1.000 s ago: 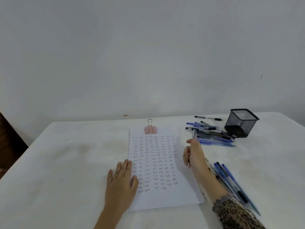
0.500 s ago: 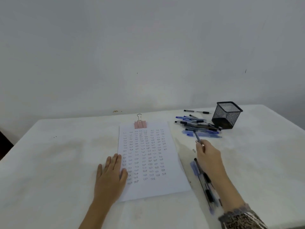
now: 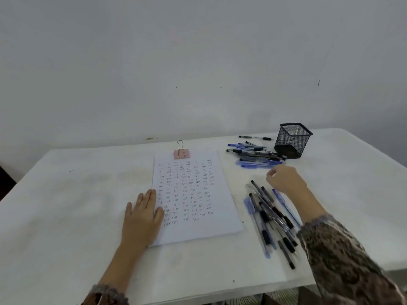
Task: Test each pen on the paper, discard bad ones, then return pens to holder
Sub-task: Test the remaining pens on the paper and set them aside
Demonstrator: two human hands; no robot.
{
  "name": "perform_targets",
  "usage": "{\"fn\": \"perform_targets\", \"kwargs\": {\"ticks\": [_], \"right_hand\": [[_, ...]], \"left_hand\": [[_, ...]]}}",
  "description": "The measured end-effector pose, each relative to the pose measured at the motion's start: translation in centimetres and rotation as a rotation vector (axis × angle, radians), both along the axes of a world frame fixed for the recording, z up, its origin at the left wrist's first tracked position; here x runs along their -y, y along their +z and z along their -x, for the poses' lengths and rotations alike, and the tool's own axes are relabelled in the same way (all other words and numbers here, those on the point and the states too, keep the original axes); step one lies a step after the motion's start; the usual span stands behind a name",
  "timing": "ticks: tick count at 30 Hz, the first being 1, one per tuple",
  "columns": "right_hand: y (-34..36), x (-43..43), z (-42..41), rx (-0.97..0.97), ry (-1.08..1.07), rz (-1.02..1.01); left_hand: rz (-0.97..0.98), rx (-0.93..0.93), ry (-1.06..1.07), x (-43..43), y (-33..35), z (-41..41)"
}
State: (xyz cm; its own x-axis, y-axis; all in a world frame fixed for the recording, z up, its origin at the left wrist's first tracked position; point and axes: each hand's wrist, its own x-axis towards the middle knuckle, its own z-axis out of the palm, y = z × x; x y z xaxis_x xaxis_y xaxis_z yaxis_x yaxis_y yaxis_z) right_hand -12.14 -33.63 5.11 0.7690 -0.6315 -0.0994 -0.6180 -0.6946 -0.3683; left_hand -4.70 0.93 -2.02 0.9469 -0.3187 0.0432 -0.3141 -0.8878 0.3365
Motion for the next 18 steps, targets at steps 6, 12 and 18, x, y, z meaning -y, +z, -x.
{"fn": "perform_targets", "kwargs": {"ticks": [6, 12, 18], "right_hand": [[-2.5, 4.1, -4.0, -0.005, 0.341, 0.222], [-2.7, 4.1, -4.9, -0.022, 0.386, 0.458], [-2.7, 4.0, -5.7, -0.131, 0.409, 0.561]], "left_hand": [[-0.018, -0.017, -0.001, -0.1, 0.0, 0.0], [-0.009, 0.010, 0.010, 0.0, -0.2, -0.1], [-0.042, -0.010, -0.004, 0.0, -0.1, -0.1]]}}
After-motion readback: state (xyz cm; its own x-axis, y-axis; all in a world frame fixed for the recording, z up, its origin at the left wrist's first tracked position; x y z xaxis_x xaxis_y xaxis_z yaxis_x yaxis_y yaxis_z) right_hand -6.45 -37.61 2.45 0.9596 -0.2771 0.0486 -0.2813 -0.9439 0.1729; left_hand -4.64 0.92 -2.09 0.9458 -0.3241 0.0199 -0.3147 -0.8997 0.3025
